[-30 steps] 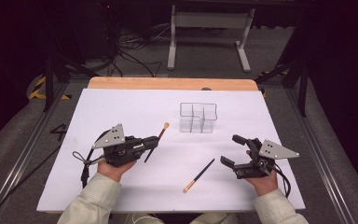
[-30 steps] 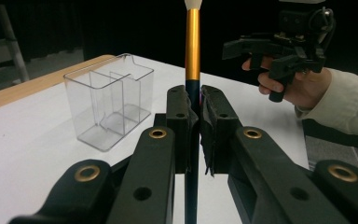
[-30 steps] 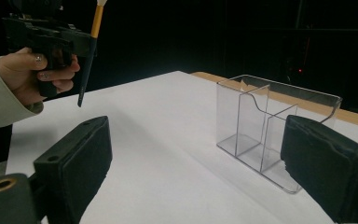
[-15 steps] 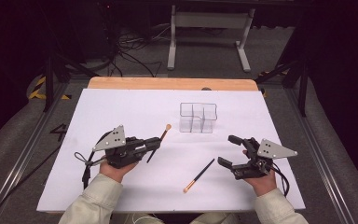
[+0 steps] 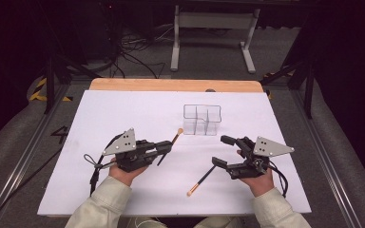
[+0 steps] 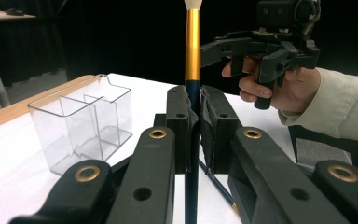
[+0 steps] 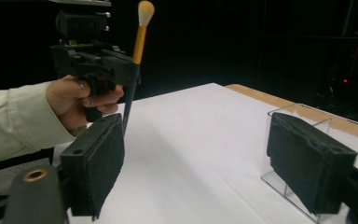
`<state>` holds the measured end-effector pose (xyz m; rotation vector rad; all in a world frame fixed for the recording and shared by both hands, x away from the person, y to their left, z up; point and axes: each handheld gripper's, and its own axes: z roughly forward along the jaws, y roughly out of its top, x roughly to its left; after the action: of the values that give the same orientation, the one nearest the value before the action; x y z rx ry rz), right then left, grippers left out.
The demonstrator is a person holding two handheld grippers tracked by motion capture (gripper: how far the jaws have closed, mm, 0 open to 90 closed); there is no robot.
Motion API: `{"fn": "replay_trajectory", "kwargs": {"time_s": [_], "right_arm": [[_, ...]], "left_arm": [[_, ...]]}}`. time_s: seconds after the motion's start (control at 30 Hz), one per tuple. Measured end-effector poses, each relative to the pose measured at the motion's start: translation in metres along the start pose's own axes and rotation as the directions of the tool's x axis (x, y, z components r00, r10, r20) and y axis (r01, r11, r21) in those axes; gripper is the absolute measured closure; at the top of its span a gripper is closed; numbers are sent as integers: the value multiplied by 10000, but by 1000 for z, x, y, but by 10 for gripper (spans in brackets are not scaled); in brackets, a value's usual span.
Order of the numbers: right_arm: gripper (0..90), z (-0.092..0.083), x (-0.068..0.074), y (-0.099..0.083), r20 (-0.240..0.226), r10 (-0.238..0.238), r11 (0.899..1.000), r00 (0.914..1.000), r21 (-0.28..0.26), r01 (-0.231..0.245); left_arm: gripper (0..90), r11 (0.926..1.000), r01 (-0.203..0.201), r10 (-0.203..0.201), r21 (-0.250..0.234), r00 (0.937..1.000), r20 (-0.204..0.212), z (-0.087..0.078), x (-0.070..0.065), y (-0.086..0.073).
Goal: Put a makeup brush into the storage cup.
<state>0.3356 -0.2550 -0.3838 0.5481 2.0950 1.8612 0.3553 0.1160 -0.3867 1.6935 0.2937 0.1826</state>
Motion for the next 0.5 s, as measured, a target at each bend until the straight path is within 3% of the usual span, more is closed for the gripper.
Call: {"fn": "replay_trajectory", "kwargs": {"time_s": [0.23, 0.5], "right_arm": [[341, 9, 2, 7, -563, 192, 9998, 9982, -31, -194], [430, 16, 5, 14, -903, 265, 9996, 9956, -74, -273]], "left_arm": [[825, 9996, -137, 132, 228, 9997, 199, 12, -4, -1], [825, 9983, -364, 345, 465, 9986, 405, 24, -9, -2]]}}
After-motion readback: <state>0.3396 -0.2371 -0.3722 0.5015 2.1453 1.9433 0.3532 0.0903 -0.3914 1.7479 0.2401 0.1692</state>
